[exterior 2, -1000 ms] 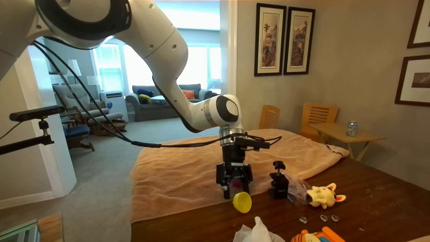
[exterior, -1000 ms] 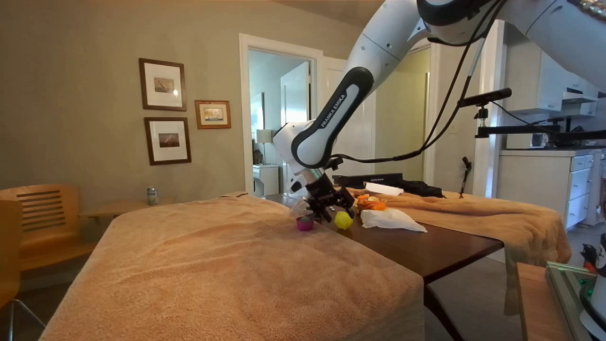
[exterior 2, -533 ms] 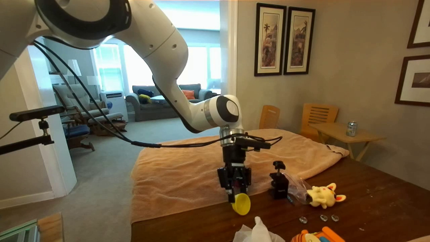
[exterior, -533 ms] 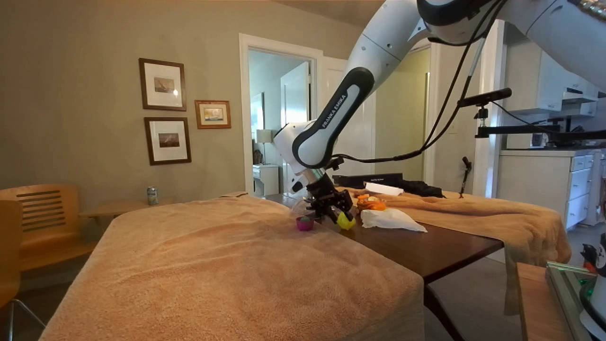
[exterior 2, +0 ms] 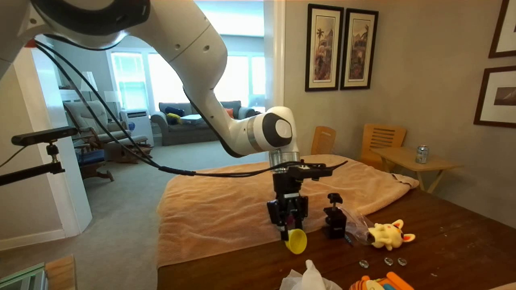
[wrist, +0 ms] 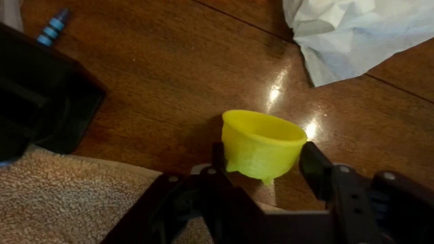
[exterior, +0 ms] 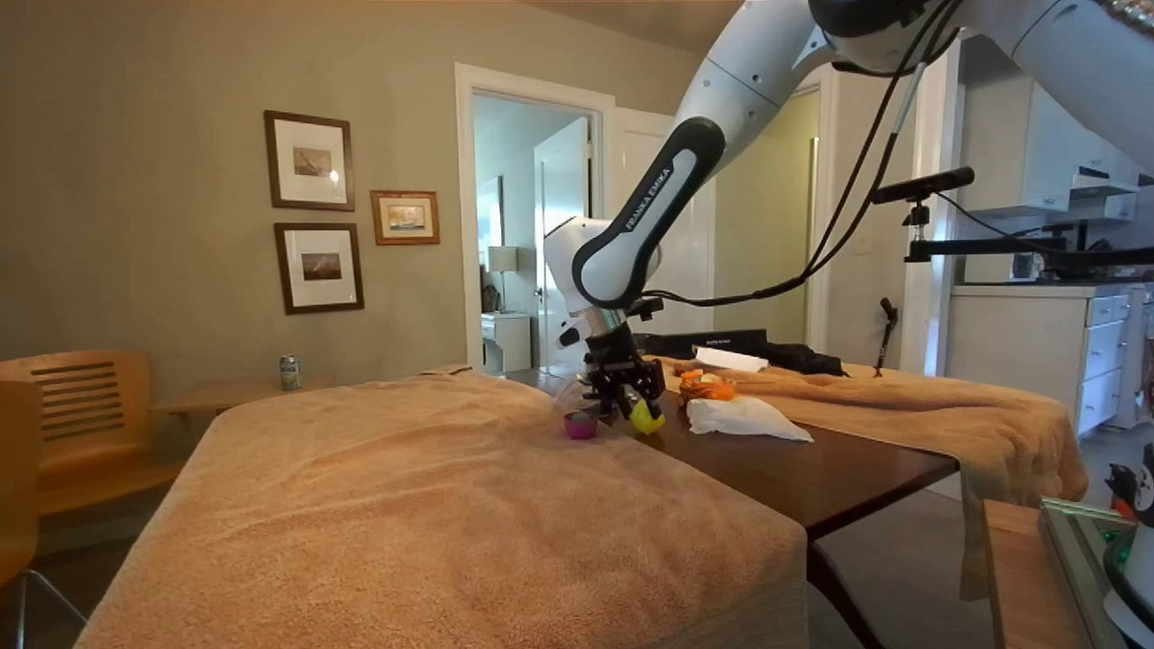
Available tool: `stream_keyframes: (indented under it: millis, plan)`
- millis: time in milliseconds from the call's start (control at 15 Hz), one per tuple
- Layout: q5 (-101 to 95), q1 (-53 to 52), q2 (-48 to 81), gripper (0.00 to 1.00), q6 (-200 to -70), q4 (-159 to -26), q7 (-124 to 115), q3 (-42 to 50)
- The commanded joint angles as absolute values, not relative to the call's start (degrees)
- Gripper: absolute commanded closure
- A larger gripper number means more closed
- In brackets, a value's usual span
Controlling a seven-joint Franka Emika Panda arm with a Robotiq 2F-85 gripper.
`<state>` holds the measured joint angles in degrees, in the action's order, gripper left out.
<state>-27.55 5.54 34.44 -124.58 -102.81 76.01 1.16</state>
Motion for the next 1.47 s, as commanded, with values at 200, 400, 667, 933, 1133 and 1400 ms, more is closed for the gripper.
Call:
stream_keyframes:
  millis: [200,400,667,933,1133,1400]
  plan:
    - [-14.87,13.63,26.11,0.67,-144.25,-117.24,80.47,-2.26]
    - [-8.39,16.30,23.15,0.67,-153.86,-122.95,84.20,-5.08]
    - [-0.77,20.03,21.40,0.67,-164.40,-129.42,89.50,-10.08]
    - [9.74,30.08,19.97,0.67,-168.25,-133.86,99.78,-20.45]
    - [20.17,39.33,18.95,0.67,-166.99,-135.20,108.30,-28.57]
    - [29.60,51.41,16.96,0.67,-165.17,-136.04,115.42,-37.38]
